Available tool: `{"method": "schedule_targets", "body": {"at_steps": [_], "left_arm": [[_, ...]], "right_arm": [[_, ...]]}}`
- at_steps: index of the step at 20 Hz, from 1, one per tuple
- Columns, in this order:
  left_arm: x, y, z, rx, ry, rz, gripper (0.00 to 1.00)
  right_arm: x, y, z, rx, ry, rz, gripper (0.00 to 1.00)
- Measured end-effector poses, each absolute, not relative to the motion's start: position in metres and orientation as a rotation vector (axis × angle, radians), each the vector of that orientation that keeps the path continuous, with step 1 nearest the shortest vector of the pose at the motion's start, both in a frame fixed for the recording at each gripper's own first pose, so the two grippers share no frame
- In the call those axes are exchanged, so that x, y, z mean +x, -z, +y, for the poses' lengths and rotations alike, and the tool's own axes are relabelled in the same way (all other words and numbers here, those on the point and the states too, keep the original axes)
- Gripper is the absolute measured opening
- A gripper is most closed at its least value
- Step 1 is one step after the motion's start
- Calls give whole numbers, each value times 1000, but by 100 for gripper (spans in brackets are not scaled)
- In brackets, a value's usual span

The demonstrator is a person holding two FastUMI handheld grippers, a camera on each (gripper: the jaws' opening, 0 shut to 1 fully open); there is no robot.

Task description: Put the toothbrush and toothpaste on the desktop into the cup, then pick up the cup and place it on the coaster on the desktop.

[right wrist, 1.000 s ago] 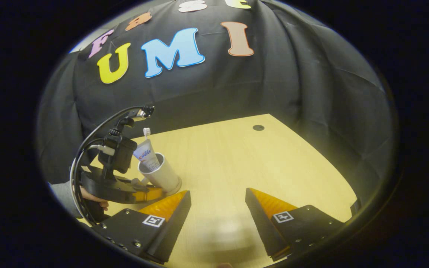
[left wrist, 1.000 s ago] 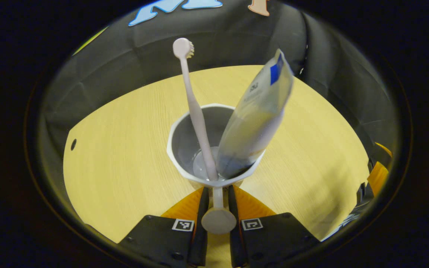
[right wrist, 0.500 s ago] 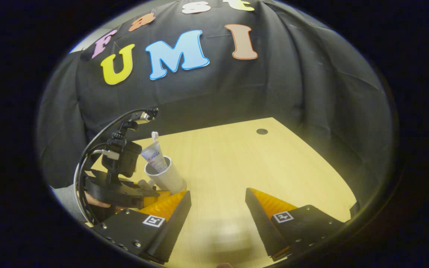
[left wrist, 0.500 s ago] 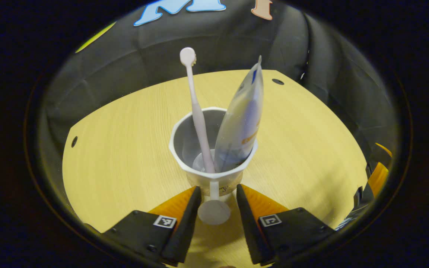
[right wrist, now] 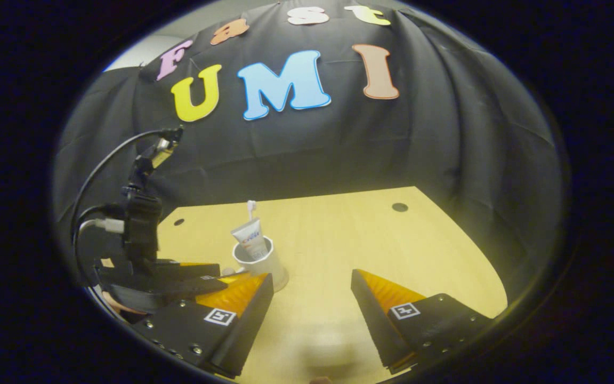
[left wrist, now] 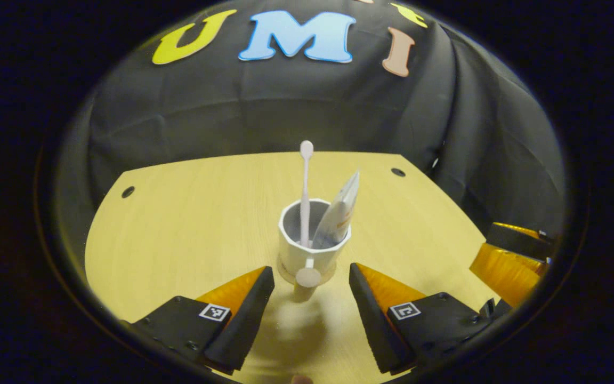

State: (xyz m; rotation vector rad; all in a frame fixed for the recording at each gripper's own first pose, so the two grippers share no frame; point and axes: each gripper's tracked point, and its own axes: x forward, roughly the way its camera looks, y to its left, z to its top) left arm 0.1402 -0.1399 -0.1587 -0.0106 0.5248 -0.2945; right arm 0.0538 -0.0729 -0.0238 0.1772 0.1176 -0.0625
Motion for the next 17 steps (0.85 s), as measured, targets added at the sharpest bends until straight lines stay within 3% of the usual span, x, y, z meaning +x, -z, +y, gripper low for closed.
{"method": "schedule_targets", "body": {"at_steps": [2,5,8,10,13,14,17], "left_arm": [[129,135,-121,-28,250,428,97],[106,99,-101,-36,202,273,89],[85,67,-83,-25,163,132,97],[66,52,-80,-14,166,64,93],[35,7,-78,13,174,-17,96],[27,-3,-80,21,182,-35,89],[23,-20,-79,23,215,-77,97]], "right_arm": [[55,14,-67,157,40,84,89],[55,2,-58,115,26,31,89],[47,-17,-48,104,19,-33,89],[39,-31,-41,92,27,-93,89],[25,-48,-33,71,57,-156,89],[18,-55,-29,65,64,-185,89],[-2,-69,-20,44,109,-262,89]]}}
